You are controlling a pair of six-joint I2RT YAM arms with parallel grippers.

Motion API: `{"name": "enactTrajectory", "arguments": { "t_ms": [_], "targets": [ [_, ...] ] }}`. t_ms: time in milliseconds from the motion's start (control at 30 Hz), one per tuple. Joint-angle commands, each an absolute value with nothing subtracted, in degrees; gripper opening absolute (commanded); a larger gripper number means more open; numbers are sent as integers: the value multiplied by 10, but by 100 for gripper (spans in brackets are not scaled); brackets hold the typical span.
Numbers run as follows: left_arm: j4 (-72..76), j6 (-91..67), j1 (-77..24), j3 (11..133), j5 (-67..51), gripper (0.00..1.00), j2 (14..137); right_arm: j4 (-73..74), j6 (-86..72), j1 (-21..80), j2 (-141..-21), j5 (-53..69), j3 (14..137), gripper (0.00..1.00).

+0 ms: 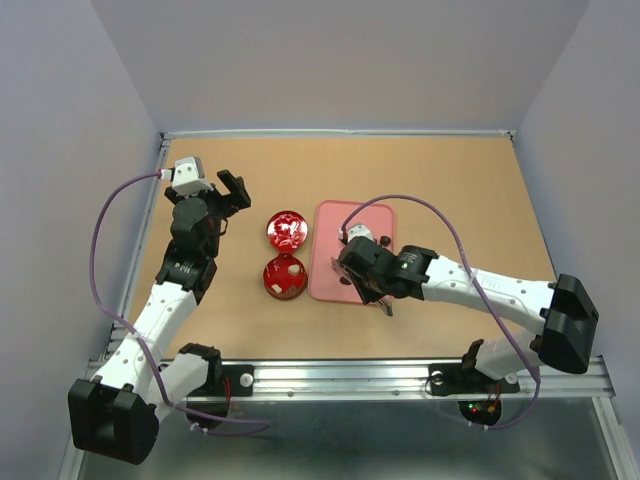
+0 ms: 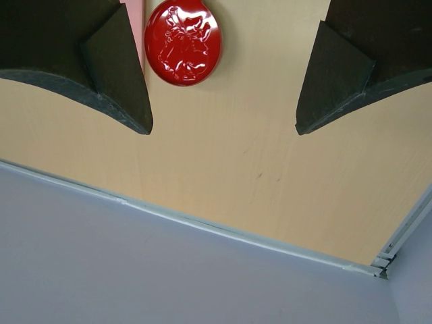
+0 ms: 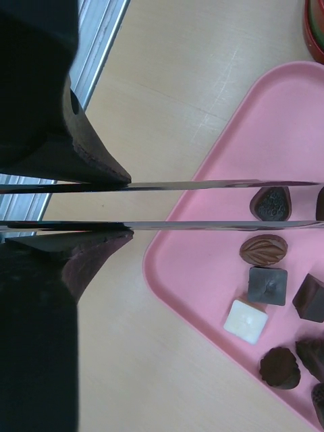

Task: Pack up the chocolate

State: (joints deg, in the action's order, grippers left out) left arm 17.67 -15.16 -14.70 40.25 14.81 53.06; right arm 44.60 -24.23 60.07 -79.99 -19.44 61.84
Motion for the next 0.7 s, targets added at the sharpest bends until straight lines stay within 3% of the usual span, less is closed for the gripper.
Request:
{"name": "enactTrajectory", "arguments": {
  "t_ms": [0,67,267,667],
  "targets": [
    [196,-150,-151,430,155,99,513,451,-243,604,-795,-192,619,31],
    [195,-150,-150,431,153,99,514,454,-243,604,-790,-198,627,24],
    [195,-151,-150,430,155,99,514,461,-233,604,-773,-234,653,18],
    [192,-151,-151,434,161,99,522,347,-169,614,-736,-111,685,17]
  ]
}}
